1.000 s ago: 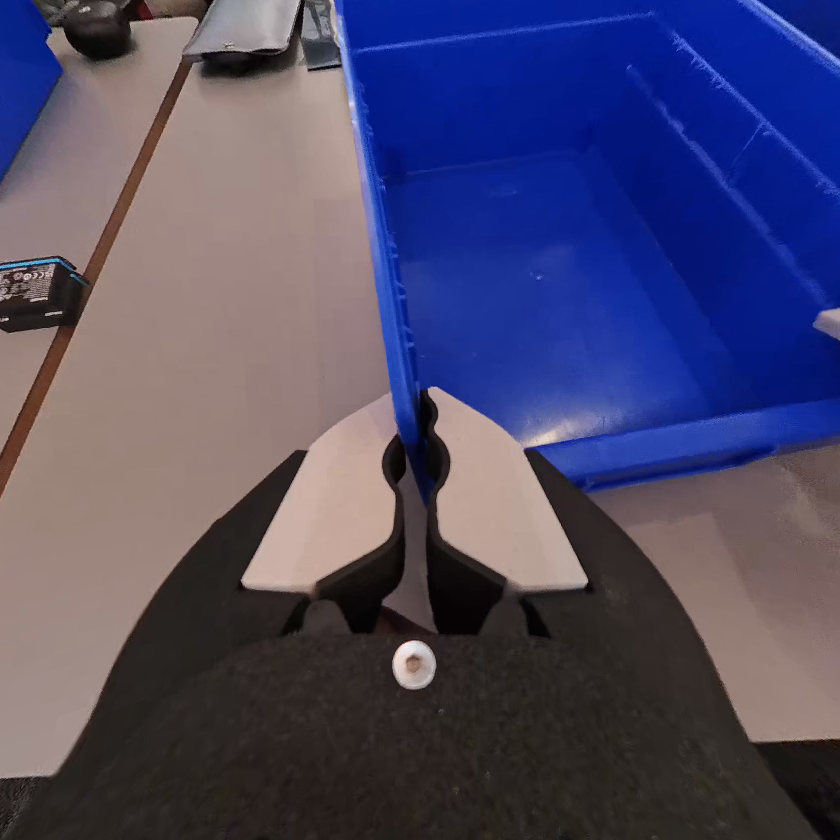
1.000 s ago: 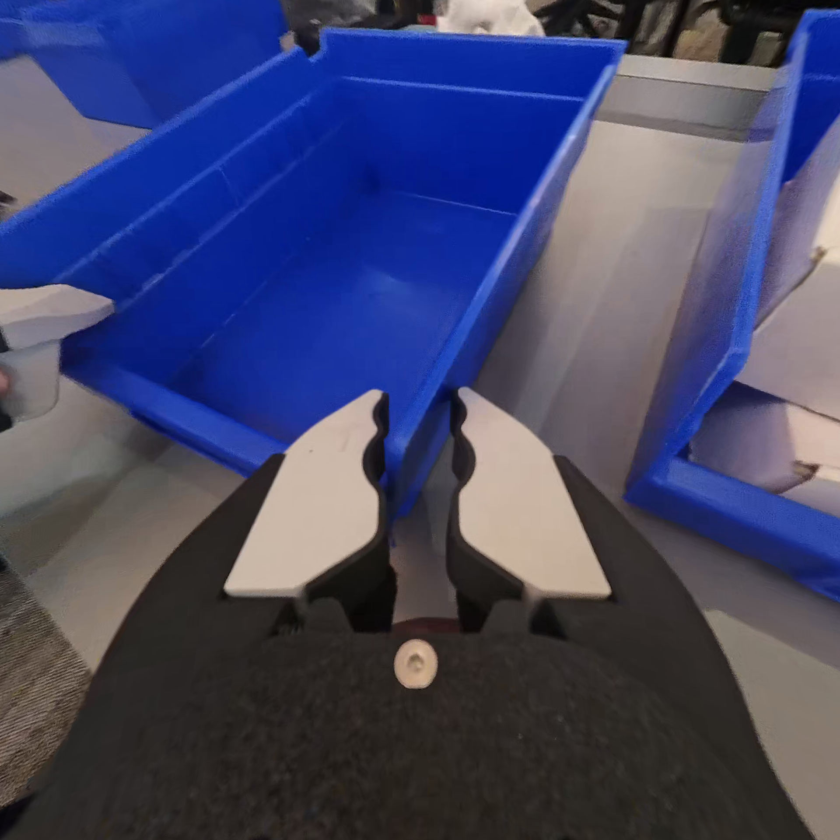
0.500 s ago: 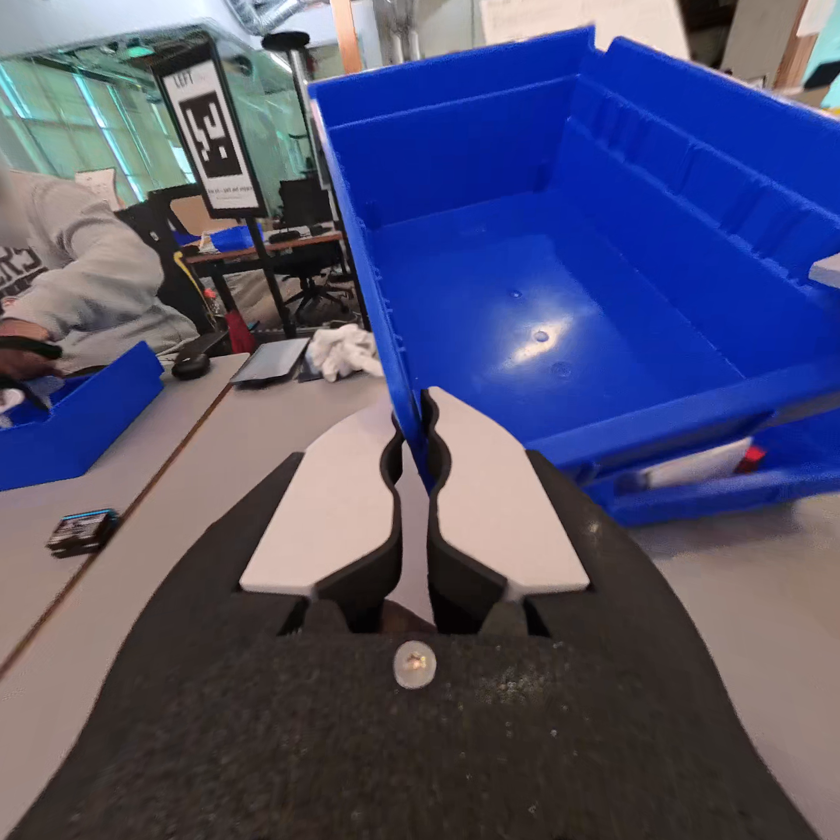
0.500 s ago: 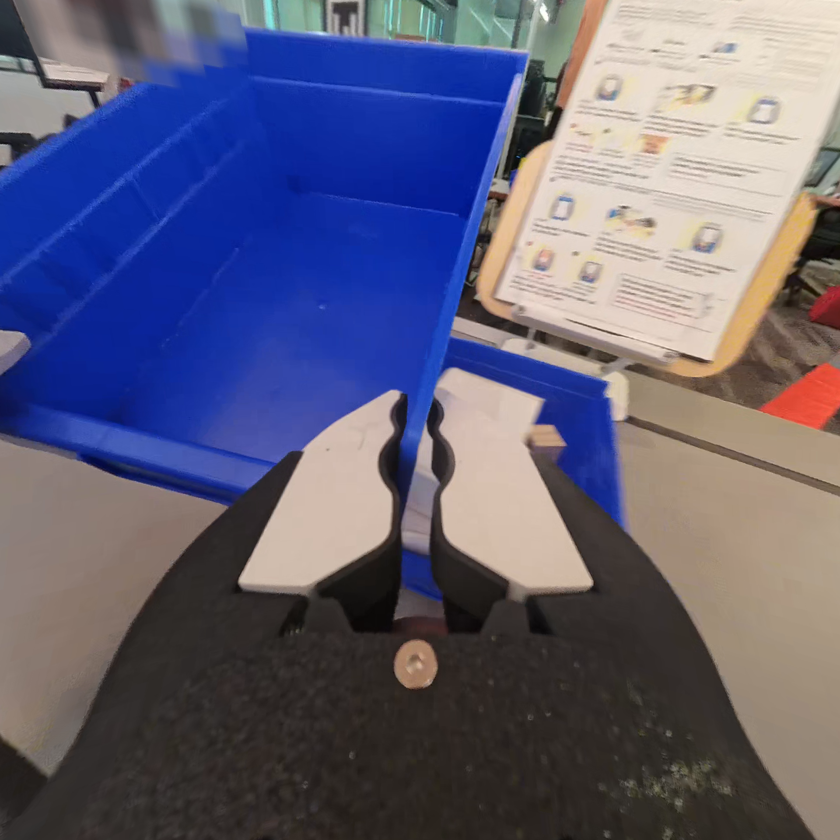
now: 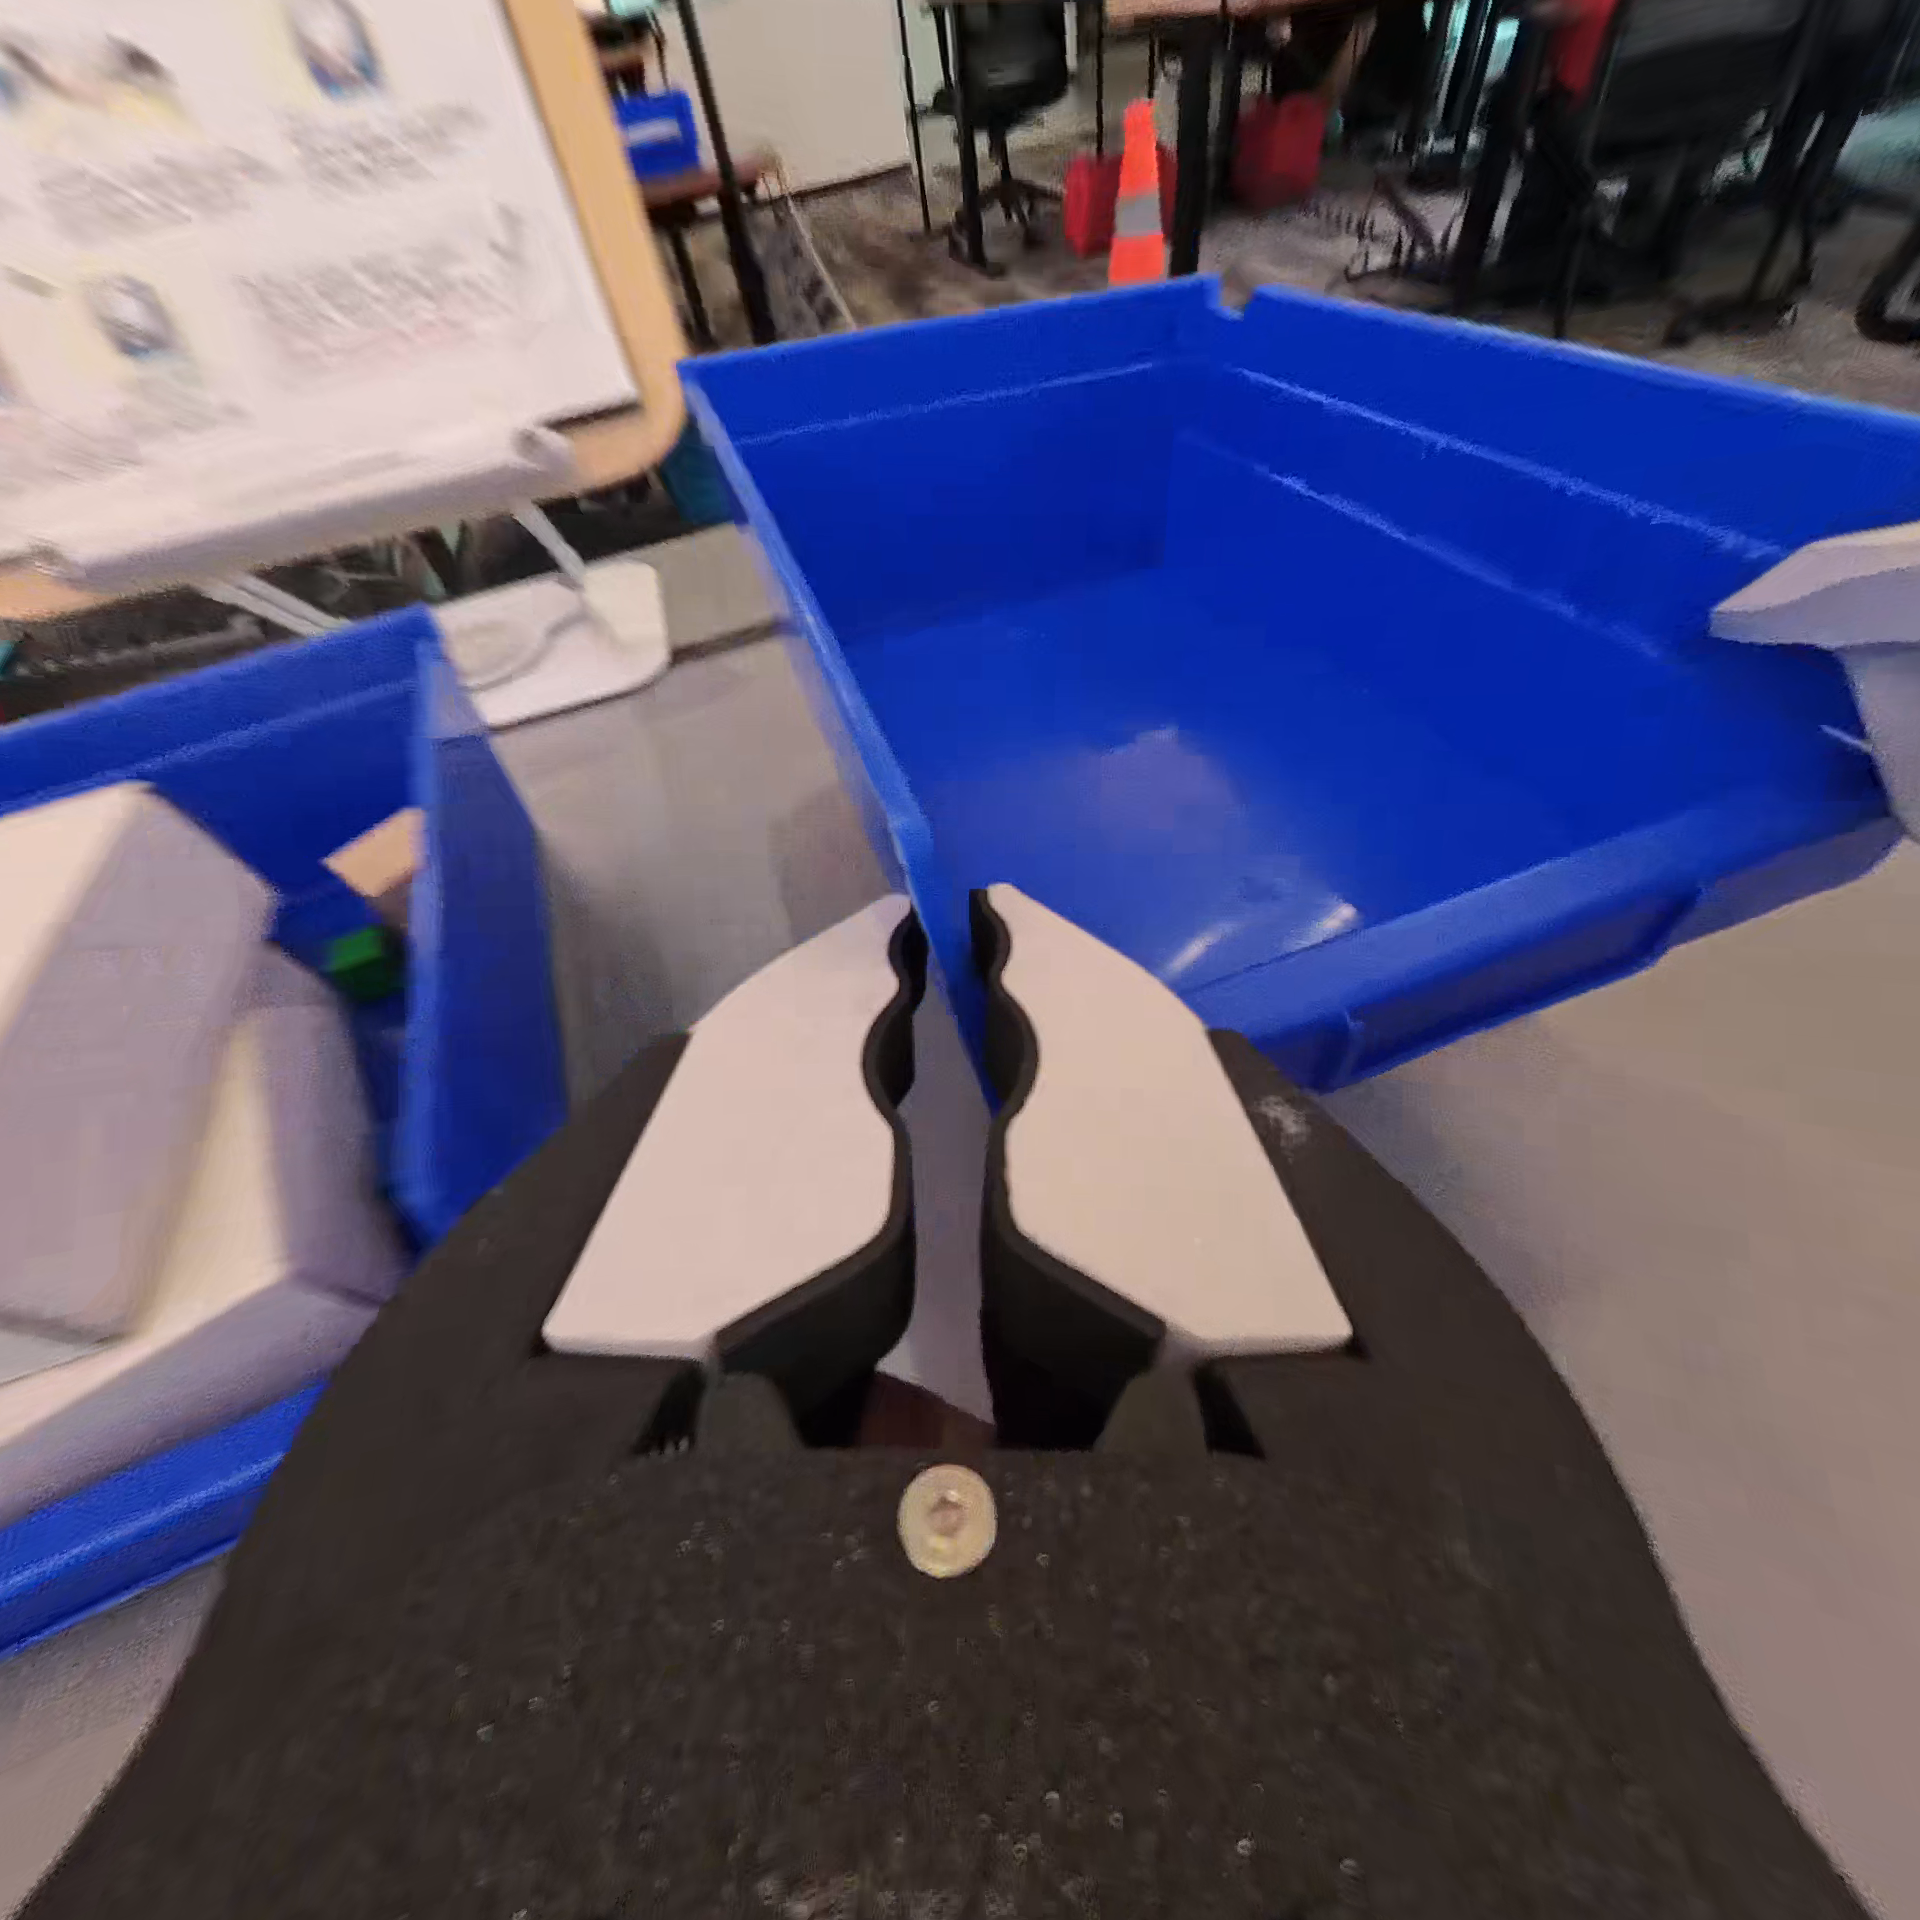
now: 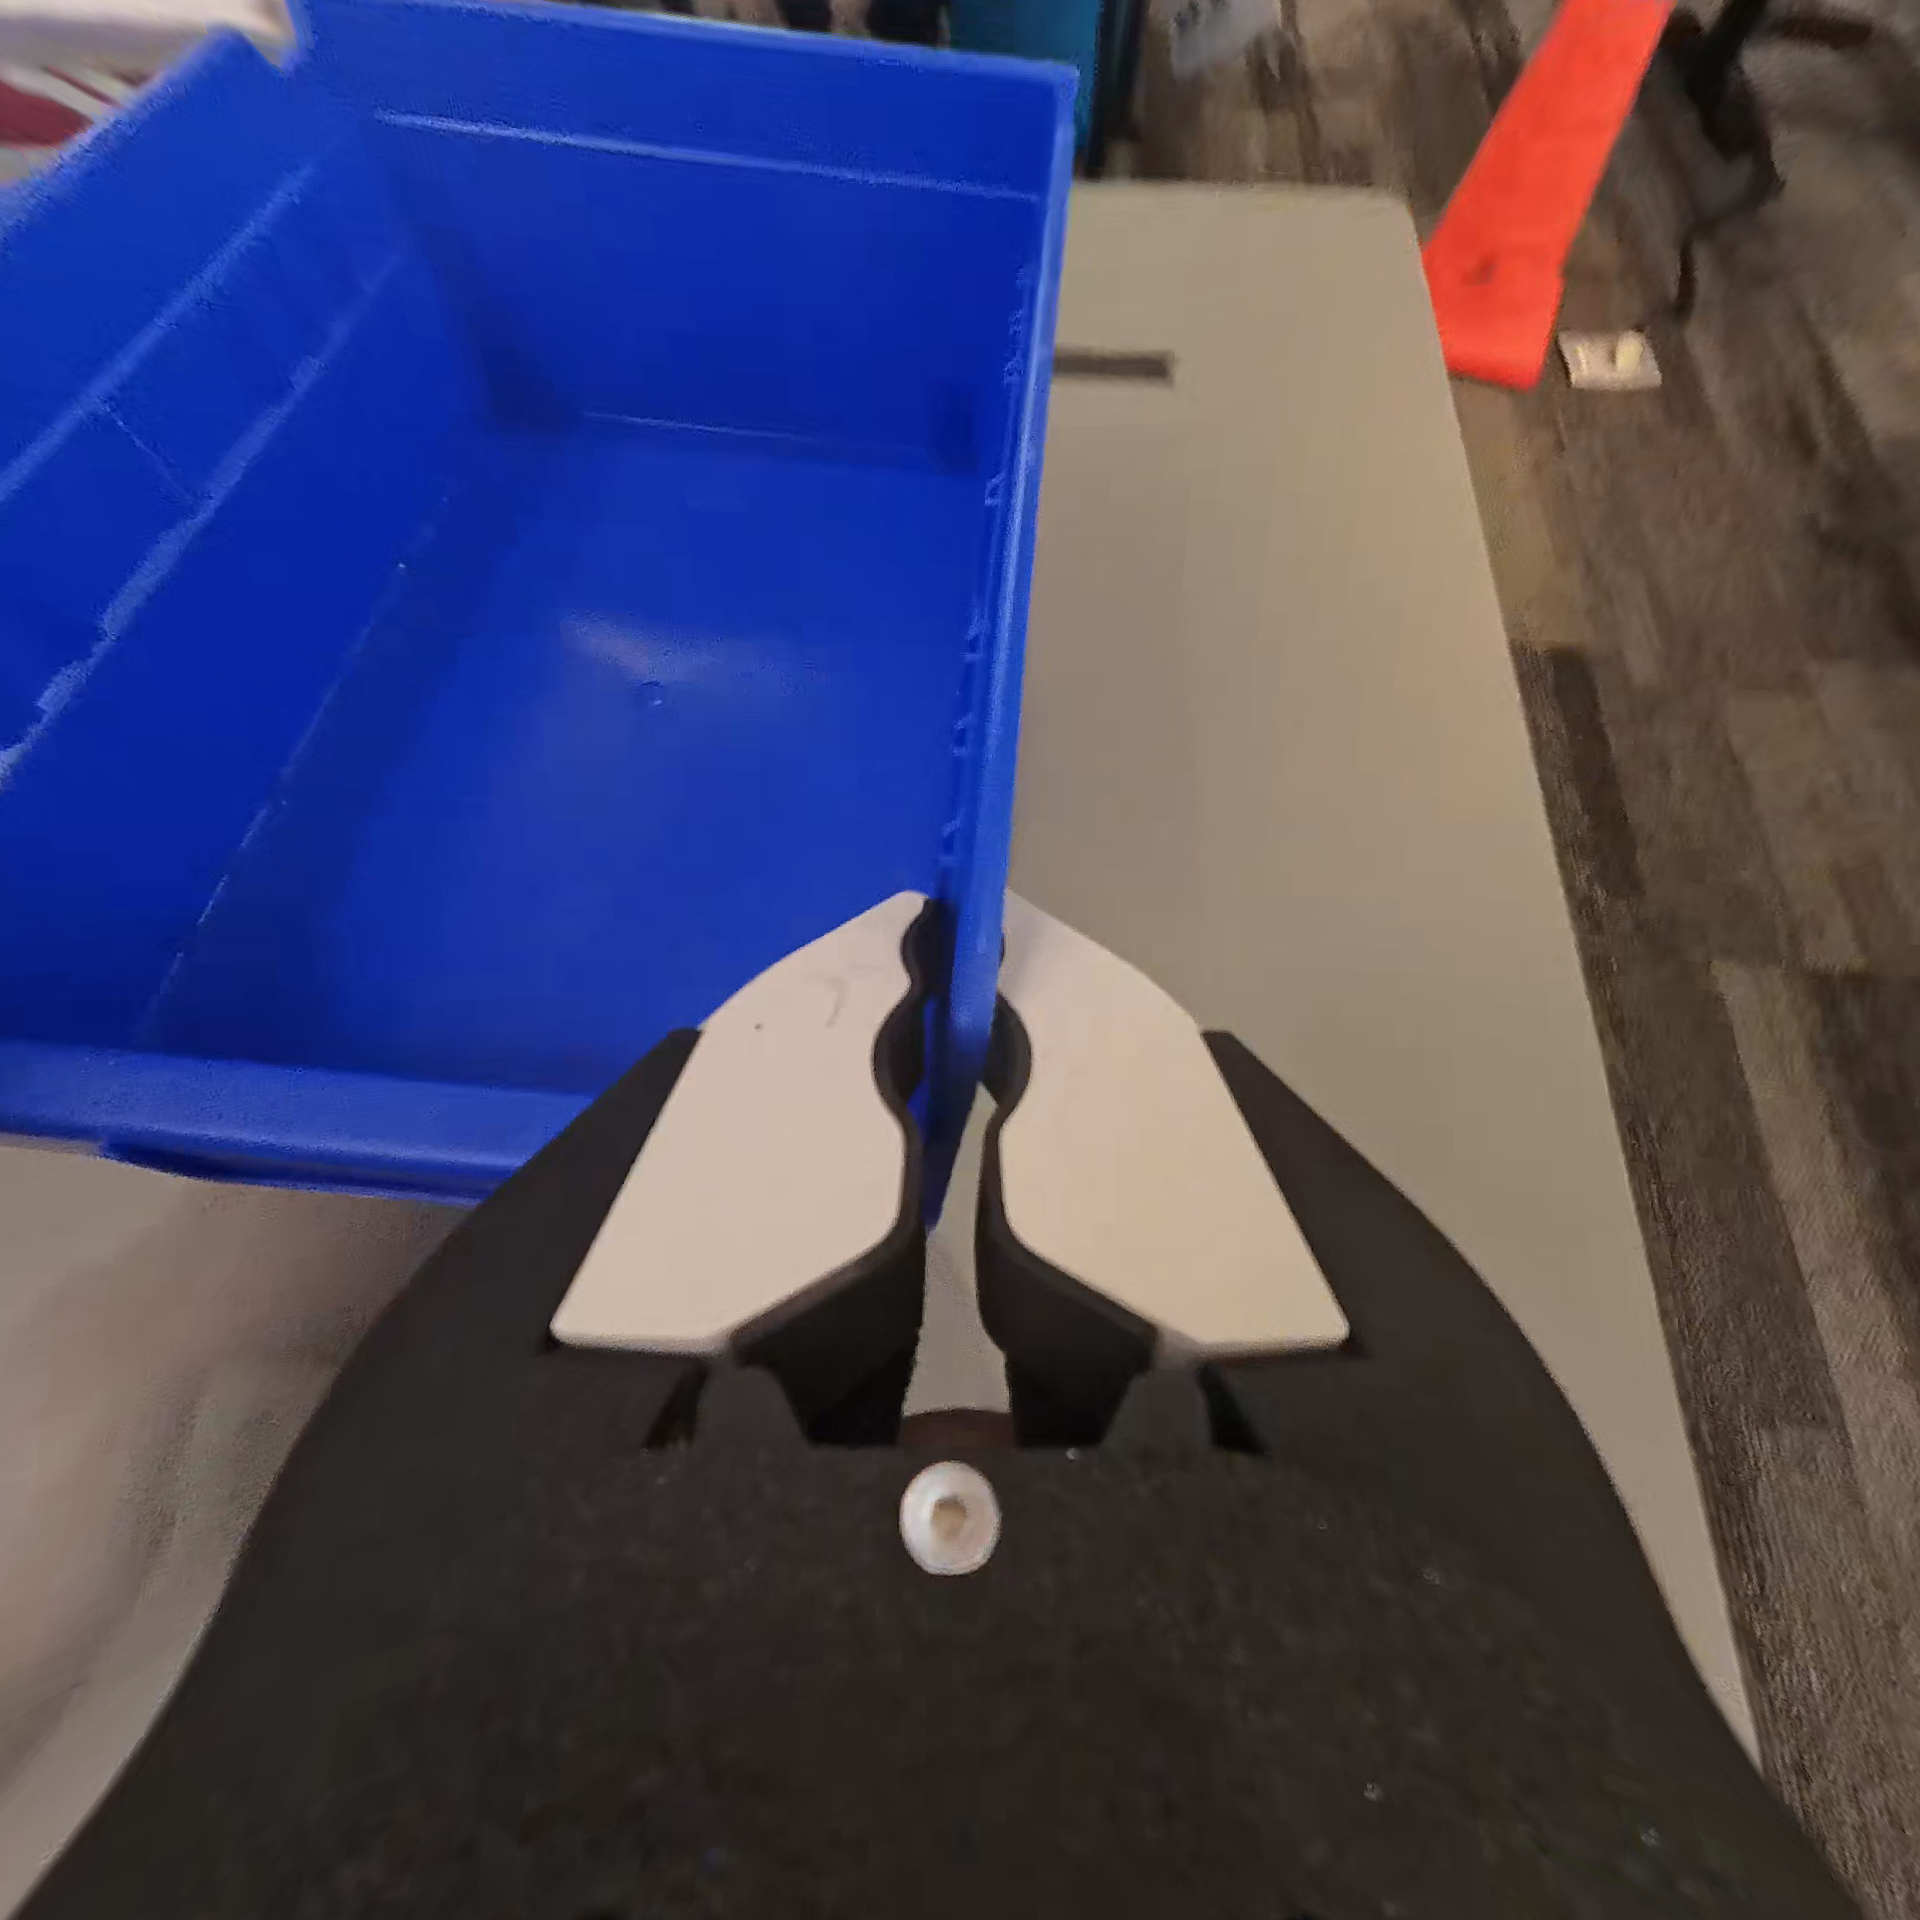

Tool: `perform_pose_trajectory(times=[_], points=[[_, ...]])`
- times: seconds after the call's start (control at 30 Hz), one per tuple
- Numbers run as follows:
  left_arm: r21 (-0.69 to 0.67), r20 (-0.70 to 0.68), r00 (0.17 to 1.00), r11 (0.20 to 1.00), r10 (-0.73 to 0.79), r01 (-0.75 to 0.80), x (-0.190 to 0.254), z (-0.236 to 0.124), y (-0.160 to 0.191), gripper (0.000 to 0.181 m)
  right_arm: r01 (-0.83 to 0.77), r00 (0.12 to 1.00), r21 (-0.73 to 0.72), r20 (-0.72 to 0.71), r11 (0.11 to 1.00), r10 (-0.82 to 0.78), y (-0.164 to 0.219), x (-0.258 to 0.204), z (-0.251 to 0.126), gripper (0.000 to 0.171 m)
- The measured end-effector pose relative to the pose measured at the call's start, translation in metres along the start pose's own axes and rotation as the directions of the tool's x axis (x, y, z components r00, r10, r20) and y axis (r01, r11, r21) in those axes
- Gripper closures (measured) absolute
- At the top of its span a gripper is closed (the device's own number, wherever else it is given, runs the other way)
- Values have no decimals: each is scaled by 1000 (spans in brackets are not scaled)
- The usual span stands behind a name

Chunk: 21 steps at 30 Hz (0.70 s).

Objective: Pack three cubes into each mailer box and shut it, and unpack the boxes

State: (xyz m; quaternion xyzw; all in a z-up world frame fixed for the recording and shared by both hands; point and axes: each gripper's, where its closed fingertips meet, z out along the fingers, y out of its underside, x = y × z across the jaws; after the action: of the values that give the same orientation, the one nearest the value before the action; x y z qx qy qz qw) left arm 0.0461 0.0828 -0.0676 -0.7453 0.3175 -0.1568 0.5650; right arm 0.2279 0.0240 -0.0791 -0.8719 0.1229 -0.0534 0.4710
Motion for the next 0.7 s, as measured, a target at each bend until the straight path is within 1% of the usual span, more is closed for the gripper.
perform_pose_trajectory(times=[0.07,0.13,0.23,0.33,0.4,0.47,0.57,0.63,0.7], points=[[-32,-10,1000,999,10,-11,21,21,11,175,-29,999,-30,-29,999,28,20,26,11,167],[-40,-19,1000,999,11,-12,36,34,19,175,-53,998,-31,-39,998,52,33,42,20,167],[-23,-19,1000,1000,-8,7,43,42,28,174,-68,997,34,-17,997,69,42,49,31,167],[-52,-33,998,998,-46,44,42,46,39,172,-81,997,57,10,995,80,45,46,39,167],[-48,-74,995,997,-66,62,40,44,41,168,-98,995,45,1,994,98,45,48,41,165],[-25,-124,990,997,-72,70,35,33,41,152,-116,993,32,-3,993,116,46,50,42,161],[-6,-221,974,999,-51,51,22,0,43,148,-116,993,14,-5,993,116,50,51,41,156],[12,-276,961,999,-31,36,0,-30,41,144,-64,997,-16,-45,998,63,53,56,38,145],[45,-278,960,999,-12,25,-37,-62,39,140,-4,992,-29,-124,1000,1,46,63,28,134]])
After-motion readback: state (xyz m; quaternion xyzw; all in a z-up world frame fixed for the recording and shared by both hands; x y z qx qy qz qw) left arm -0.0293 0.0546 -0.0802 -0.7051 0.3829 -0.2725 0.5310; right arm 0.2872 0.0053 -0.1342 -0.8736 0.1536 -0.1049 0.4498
